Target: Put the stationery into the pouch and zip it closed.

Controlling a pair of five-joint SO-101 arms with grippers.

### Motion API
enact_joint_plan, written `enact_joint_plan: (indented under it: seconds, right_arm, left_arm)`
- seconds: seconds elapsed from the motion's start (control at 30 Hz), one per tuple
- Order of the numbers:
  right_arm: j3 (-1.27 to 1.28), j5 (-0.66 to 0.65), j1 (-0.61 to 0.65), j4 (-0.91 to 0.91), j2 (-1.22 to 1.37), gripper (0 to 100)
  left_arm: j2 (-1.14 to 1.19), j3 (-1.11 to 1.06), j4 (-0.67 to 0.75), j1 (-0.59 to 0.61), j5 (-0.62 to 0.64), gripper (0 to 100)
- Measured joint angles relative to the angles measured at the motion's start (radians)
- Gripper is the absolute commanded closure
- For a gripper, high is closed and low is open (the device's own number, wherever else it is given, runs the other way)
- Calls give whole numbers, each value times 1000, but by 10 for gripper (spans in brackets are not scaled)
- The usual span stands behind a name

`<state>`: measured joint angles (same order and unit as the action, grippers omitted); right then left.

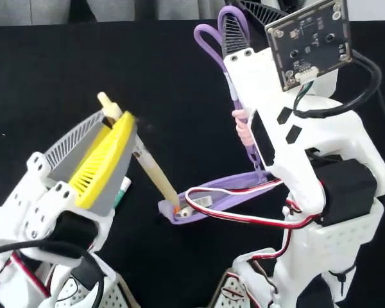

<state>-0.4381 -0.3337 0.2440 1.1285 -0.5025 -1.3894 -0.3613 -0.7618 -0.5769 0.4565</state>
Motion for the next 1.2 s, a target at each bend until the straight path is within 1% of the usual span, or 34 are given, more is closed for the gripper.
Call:
enact_joint_plan:
  seconds: [0.13,0.27,0.4,0.53,0.6,0.77,0.9,1.13,1.2]
  right_arm:
    - [0,-8,0,0,0,987]
    - [0,-8,0,0,0,987]
    - [0,-8,0,0,0,987]
    - [0,-8,0,0,0,987]
    - [0,-8,0,0,0,987]
    - [0,-9,0,0,0,987]
    - [0,-9,0,0,0,987]
    - [0,-9,0,0,0,987]
    - [0,-9,0,0,0,987]
  left_arm:
    - [0,-28,14,-25,3,971]
    - [5,-46,60,-94,-5,971]
    - [23,-52,115,-167,-54,971]
    - [103,-147,127,-207,-124,971]
    - [118,-201,140,-213,-143,971]
    - [123,-319,232,-213,-150,971]
    - [120,-393,281,-209,-229,971]
    - [98,-559,301,-204,-350,968]
    - [72,-582,301,-207,-379,927]
